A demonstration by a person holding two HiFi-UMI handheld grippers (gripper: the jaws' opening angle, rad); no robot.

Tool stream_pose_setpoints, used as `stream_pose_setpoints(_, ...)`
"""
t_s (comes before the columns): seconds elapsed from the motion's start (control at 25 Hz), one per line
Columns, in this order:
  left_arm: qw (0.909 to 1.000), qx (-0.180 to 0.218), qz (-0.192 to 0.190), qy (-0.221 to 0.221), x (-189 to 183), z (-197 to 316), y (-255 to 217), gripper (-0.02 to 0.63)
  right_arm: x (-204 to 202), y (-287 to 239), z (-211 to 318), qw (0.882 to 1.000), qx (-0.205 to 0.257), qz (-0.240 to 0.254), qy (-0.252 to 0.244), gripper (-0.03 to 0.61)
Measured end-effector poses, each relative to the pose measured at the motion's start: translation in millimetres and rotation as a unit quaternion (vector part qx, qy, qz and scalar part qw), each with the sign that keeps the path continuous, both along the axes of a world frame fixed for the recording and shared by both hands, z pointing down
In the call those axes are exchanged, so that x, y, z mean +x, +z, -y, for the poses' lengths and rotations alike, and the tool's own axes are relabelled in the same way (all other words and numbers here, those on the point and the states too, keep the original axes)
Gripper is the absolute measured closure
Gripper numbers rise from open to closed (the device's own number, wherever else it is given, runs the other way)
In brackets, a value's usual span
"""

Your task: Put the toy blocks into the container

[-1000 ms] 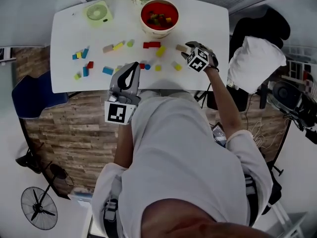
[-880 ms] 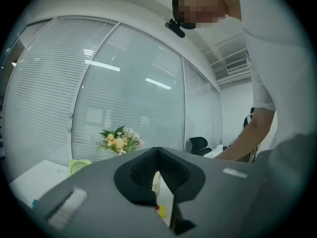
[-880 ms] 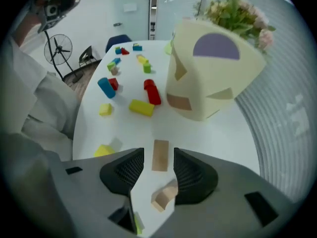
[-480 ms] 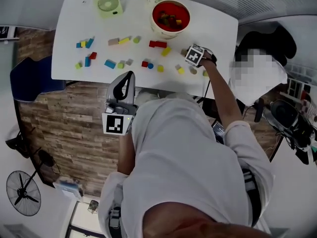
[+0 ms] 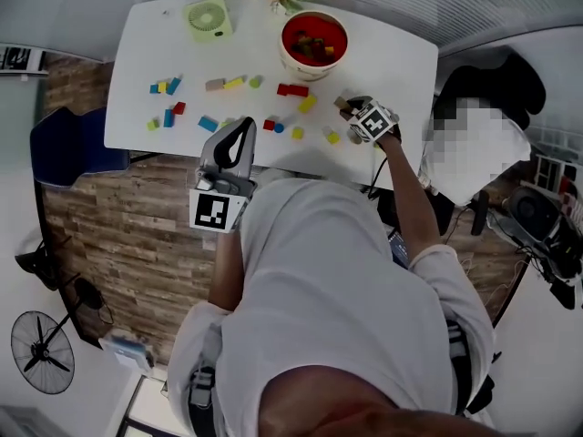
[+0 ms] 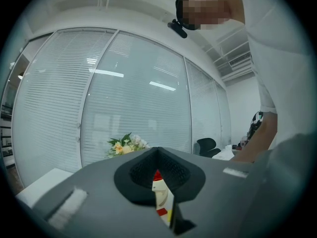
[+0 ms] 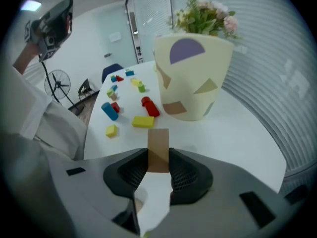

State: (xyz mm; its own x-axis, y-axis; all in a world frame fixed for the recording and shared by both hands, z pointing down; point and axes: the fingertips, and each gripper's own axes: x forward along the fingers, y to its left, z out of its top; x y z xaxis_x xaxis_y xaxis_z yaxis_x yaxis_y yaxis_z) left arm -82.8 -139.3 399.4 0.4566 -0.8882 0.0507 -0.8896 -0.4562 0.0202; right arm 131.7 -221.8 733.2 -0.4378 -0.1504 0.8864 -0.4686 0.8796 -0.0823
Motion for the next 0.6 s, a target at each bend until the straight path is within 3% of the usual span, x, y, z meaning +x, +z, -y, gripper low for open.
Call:
stream_pose_setpoints(0.16,0.9991,0.019,0.002,0.038,19,17,-9,0.618,-1,-46,-1,0.993,0.028,0.09,0.071,0.448)
stream_pose_setpoints(0.32,0.997,0.026,0.003,0.073,36,30,-13,0.618,1,-99,-2,0.972,0.068,0.18,0.137,0.448)
stream_pose_setpoints(0.44,0.9954,0.029,-0.001,0.091,48,37,-15,0.618,5,-140,-6,0.946,0.104,0.249,0.178,0.448)
stream_pose_setpoints(0.6,0.9937,0.03,0.0,0.108,58,43,-15,0.618,12,-193,-10,0.902,0.152,0.338,0.22,0.448)
